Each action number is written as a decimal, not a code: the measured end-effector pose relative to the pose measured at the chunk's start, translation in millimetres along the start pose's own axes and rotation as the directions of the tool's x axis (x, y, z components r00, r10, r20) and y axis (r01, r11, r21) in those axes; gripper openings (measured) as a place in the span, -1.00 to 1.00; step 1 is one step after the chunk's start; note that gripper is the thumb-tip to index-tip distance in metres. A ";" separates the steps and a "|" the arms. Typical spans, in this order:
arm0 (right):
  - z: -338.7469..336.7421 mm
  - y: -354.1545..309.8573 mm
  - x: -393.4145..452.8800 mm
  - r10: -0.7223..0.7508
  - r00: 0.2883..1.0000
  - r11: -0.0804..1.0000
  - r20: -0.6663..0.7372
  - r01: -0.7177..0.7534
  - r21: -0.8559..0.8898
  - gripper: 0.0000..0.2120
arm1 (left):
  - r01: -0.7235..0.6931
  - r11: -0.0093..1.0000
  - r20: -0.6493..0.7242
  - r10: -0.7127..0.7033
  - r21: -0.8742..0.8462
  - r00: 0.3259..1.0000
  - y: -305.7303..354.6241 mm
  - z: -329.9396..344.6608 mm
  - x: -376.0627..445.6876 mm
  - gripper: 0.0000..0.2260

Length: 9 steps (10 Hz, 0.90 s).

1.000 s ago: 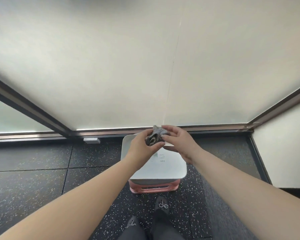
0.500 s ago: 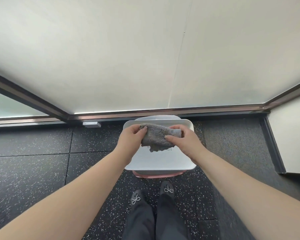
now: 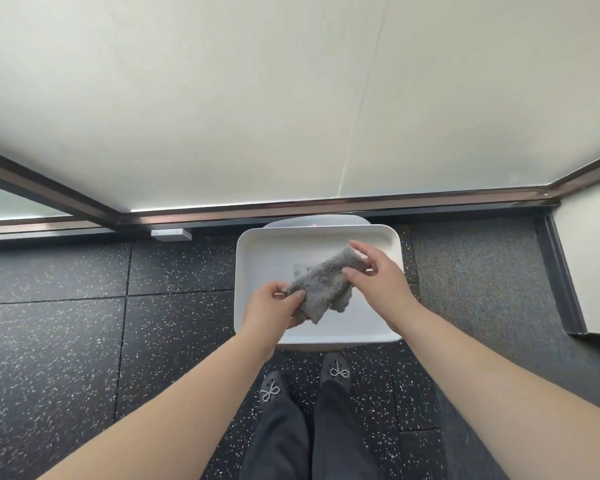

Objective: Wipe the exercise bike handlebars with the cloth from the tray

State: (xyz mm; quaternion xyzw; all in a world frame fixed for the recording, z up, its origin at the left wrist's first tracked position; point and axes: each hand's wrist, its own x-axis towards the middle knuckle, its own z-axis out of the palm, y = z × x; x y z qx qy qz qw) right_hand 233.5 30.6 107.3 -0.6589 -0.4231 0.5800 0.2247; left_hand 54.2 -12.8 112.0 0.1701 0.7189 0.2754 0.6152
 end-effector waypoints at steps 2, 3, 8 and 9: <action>18.5 18.3 46.6 -0.058 0.997 0.987 0.060 0.066 -0.146 -0.69 | 0.146 0.987 0.024 -0.145 -0.061 0.989 -42.1 10.2 26.0 -0.93; 20.9 30.6 67.0 -0.042 0.996 0.961 0.081 0.062 -0.269 -0.54 | 0.234 0.972 0.097 -0.234 0.015 0.967 -57.0 5.3 38.5 -0.85; 29.2 41.6 67.5 -0.013 0.894 0.276 0.448 0.433 -0.858 -0.24 | -0.448 0.042 0.440 0.119 0.893 0.890 -83.4 3.7 45.7 -0.52; 23.4 36.3 61.7 -0.028 0.907 0.272 0.420 0.412 -0.870 -0.25 | -0.411 0.023 0.404 0.139 0.911 0.904 -76.8 -6.4 37.5 -0.49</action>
